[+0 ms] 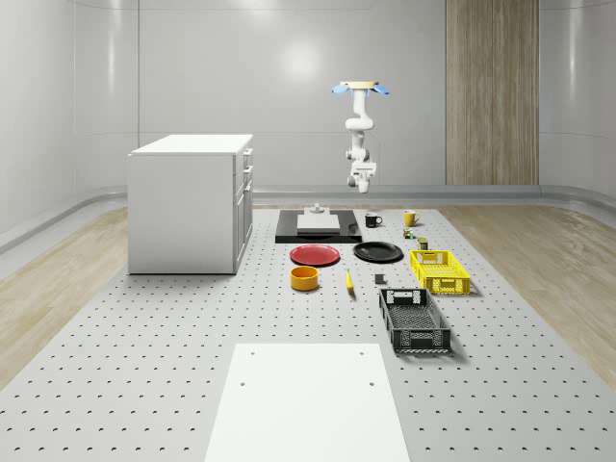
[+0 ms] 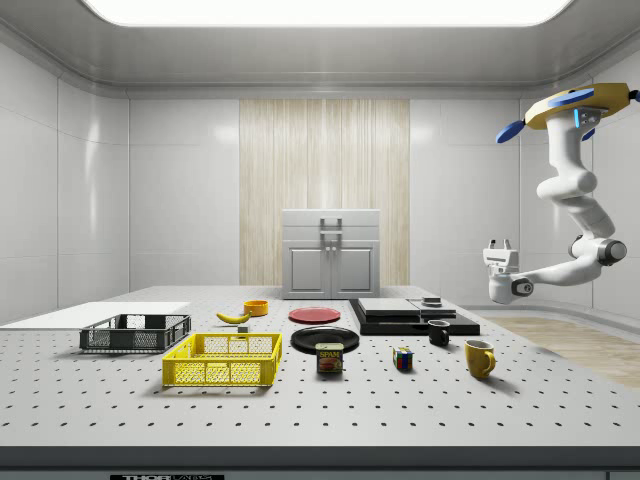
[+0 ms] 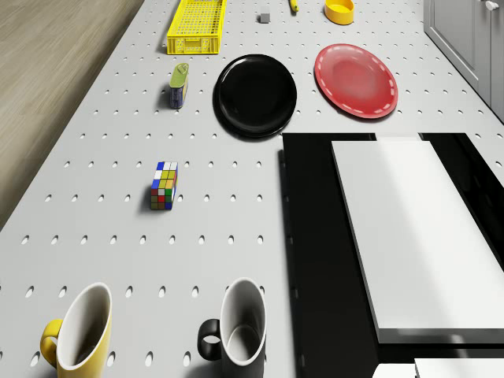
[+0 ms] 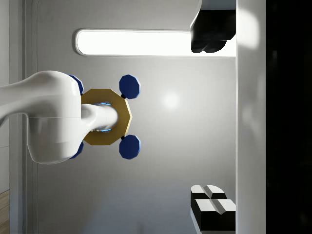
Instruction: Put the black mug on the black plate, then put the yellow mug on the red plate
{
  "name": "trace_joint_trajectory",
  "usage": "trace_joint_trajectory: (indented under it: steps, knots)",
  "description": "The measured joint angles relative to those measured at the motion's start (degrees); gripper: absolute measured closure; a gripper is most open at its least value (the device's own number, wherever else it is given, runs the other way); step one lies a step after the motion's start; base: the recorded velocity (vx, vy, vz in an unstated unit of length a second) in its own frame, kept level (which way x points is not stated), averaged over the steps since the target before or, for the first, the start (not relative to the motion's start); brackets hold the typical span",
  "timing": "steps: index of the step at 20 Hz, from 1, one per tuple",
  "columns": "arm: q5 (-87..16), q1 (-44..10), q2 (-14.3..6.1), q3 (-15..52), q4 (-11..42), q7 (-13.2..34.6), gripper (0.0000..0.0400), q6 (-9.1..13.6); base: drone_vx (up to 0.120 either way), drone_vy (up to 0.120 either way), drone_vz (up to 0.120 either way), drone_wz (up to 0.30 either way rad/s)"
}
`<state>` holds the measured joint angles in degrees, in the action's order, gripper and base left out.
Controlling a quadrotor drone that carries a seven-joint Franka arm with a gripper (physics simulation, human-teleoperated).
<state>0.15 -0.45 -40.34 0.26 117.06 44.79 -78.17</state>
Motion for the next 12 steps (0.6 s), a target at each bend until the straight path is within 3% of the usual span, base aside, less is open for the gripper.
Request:
trace_joint_trajectory:
  steps: [12]
  knots:
    - [-0.1, -0.1, -0.3, 0.1, 0.3, 0.0, 0.0, -0.5, 0.0, 0.0, 0.0, 0.0]
